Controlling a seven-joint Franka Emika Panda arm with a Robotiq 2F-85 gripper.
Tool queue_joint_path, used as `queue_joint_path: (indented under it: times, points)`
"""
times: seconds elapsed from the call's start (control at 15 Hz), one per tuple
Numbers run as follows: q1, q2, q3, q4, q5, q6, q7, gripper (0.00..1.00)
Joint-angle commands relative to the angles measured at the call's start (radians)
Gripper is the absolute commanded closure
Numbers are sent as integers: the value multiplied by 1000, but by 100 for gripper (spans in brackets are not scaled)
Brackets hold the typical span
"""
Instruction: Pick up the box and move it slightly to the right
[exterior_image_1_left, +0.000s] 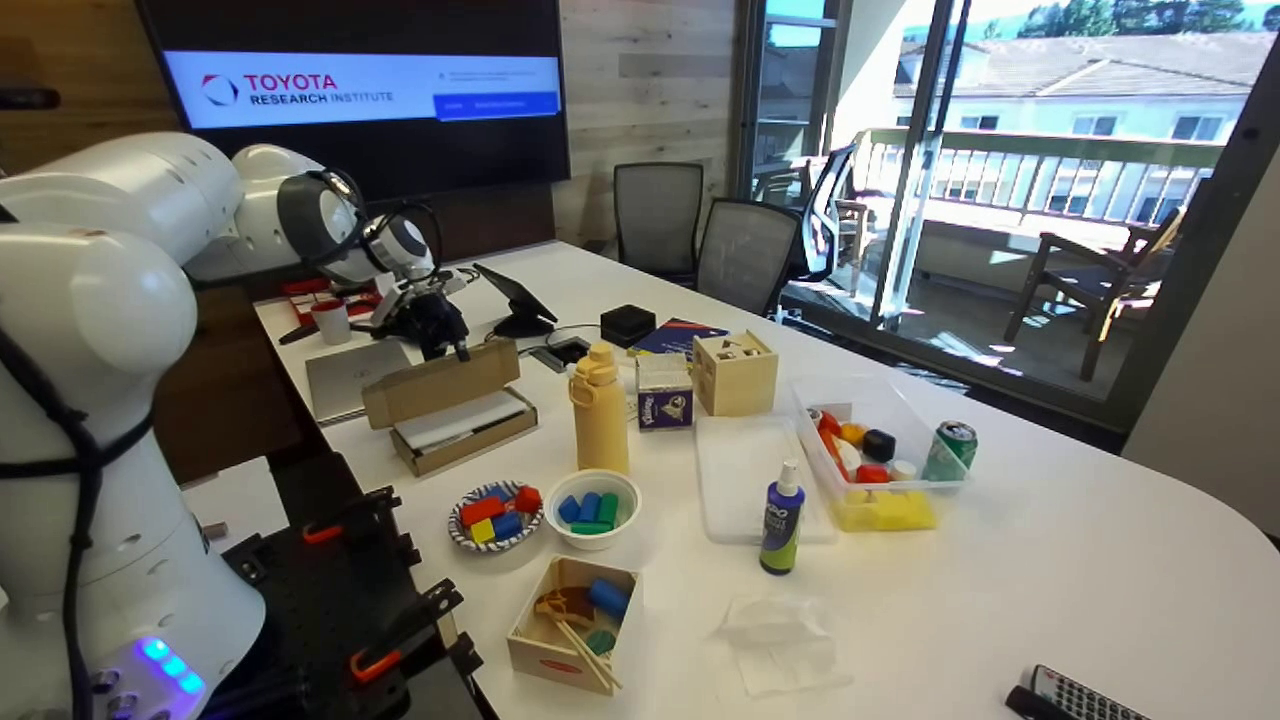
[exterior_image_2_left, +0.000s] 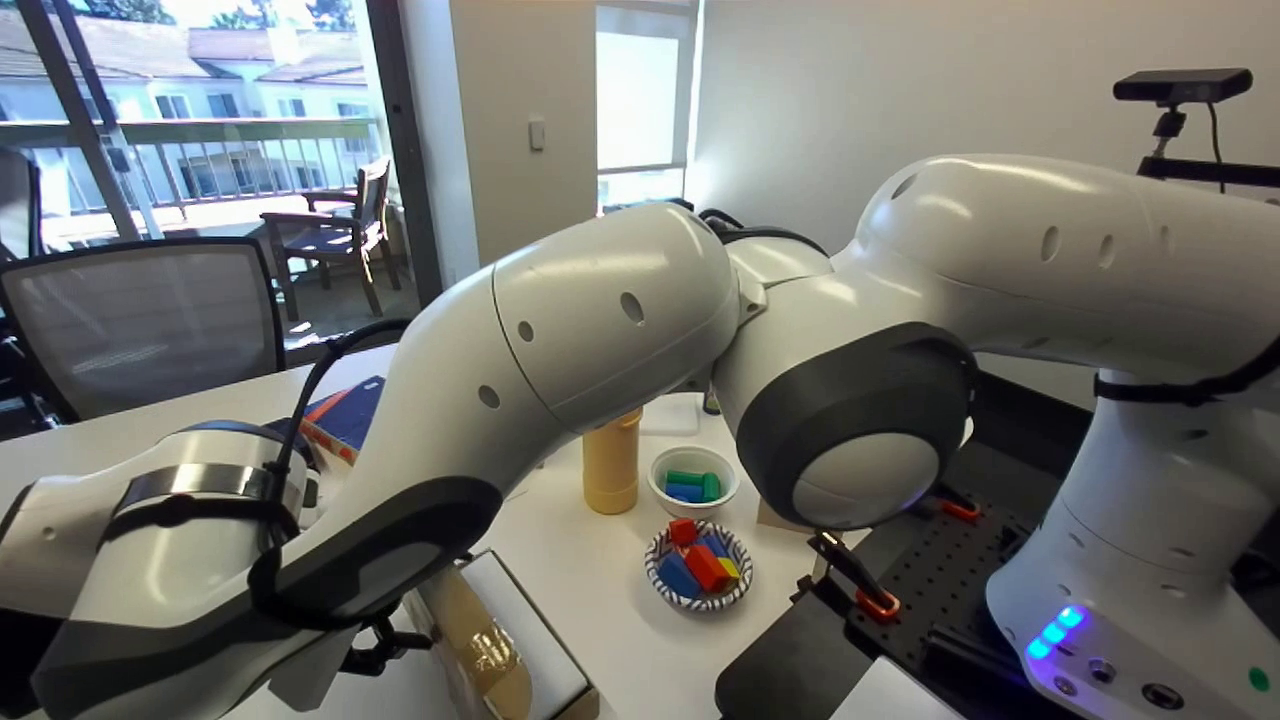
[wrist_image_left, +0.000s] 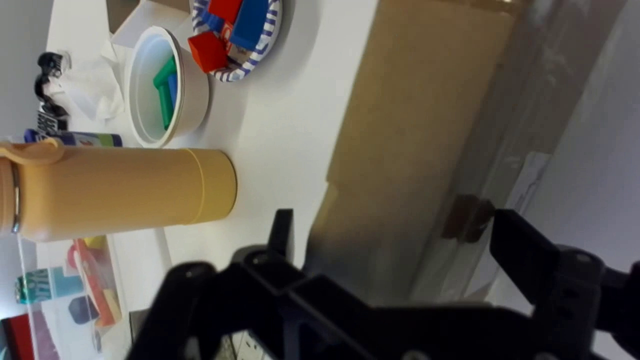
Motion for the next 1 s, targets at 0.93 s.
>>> queue_joint_path:
  times: [0.93]
  points:
    - [-117, 77, 107, -41, 130, -110, 285, 0]
